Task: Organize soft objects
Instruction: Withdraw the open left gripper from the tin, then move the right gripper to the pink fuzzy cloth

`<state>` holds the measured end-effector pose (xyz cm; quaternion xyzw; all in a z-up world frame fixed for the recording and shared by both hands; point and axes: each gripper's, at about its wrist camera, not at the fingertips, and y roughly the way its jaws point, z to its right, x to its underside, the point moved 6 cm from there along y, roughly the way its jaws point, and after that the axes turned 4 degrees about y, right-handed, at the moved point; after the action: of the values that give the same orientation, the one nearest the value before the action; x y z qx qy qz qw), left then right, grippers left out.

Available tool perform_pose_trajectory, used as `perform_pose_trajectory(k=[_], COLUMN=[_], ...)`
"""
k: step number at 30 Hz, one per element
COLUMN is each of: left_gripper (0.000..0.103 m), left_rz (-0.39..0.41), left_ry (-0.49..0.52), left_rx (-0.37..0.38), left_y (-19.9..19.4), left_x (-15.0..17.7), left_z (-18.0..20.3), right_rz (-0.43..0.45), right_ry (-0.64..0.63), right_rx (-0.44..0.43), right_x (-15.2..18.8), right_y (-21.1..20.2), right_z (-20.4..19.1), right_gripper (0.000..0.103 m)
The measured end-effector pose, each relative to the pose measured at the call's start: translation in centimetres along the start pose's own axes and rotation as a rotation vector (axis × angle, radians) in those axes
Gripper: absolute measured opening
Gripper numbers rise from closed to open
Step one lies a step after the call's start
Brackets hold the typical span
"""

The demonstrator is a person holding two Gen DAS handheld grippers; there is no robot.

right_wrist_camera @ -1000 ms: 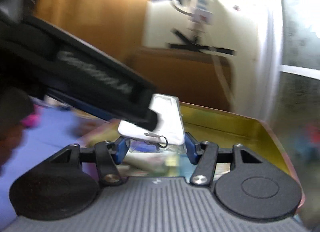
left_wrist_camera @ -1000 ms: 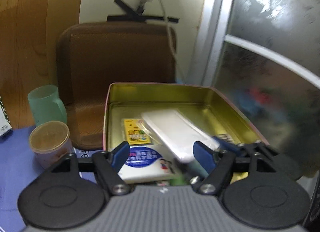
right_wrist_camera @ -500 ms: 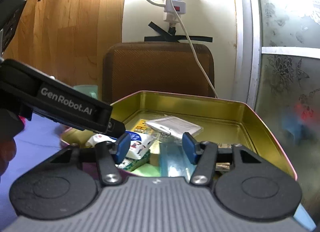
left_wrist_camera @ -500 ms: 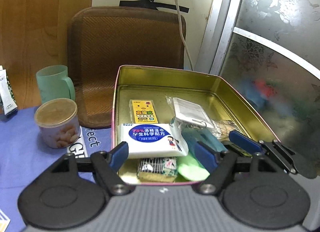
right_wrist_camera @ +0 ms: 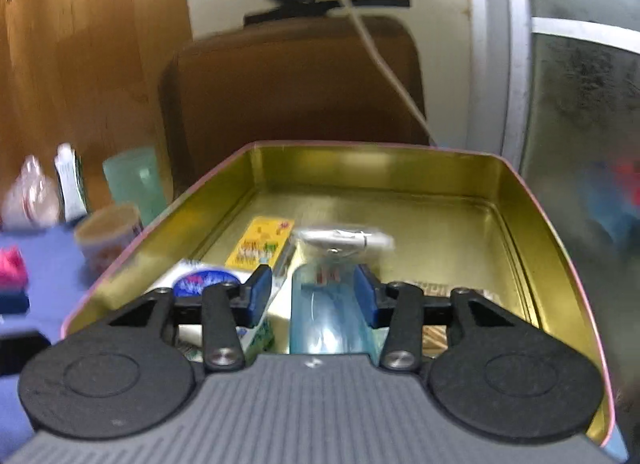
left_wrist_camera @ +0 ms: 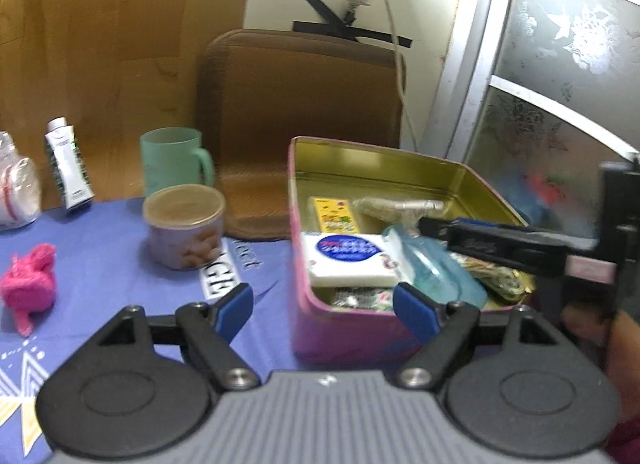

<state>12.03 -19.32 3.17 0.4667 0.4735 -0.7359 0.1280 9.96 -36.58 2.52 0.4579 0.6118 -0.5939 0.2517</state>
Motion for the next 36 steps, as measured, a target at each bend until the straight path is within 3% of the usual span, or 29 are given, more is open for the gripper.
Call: perform_pose_trajectory(k=[7, 12, 16, 23, 27, 29, 36], left_gripper=[0.080, 0.080, 0.080, 0.082, 0.092, 0.094, 0.093], left_rz=[-0.035, -0.071, -0.081, -0.092, -0.073, -0.040, -0.041], left_ry=[0.028, -0.023, -0.084, -0.166, -0.197, -0.255, -0.253], left_rx=[-0.051, -0.120, -0.231, -0.447, -0.572, -0.540, -0.566], left_y=[-0.9, -1.9, -3.4, -6.2, -7.3, -7.9, -8.0], left_x=[4.1, 7.1, 8.5, 10.5, 11.6, 11.7, 11.6], left_z=[-2.0, -6.1, -11.1, -20.1, -24.4, -25.4, -25.3], right_rz=[0.130, 0.140, 0.090, -0.060, -0.132, -0.160, -0.202], right_ry=[-0.033, -0.087, -0.151, -0.212, -0.217, -0.209, -0.177], right_rx=[-0.098, -0.223, -0.321, -0.417, -0.448, -0.461, -0.454], right_x=[2.6, 4.3, 5.9, 9.2, 10.3, 10.6, 10.1], right_y=[-5.3, -7.6, -7.6, -4.7, -3.1, -2.3, 1.7], right_z=[-3.4, -7.6, -11.9, -17.9, -20.7, -22.1, -25.5], right_gripper=[0.048, 0.048, 0.048, 0.048, 0.049, 0.049, 0.056])
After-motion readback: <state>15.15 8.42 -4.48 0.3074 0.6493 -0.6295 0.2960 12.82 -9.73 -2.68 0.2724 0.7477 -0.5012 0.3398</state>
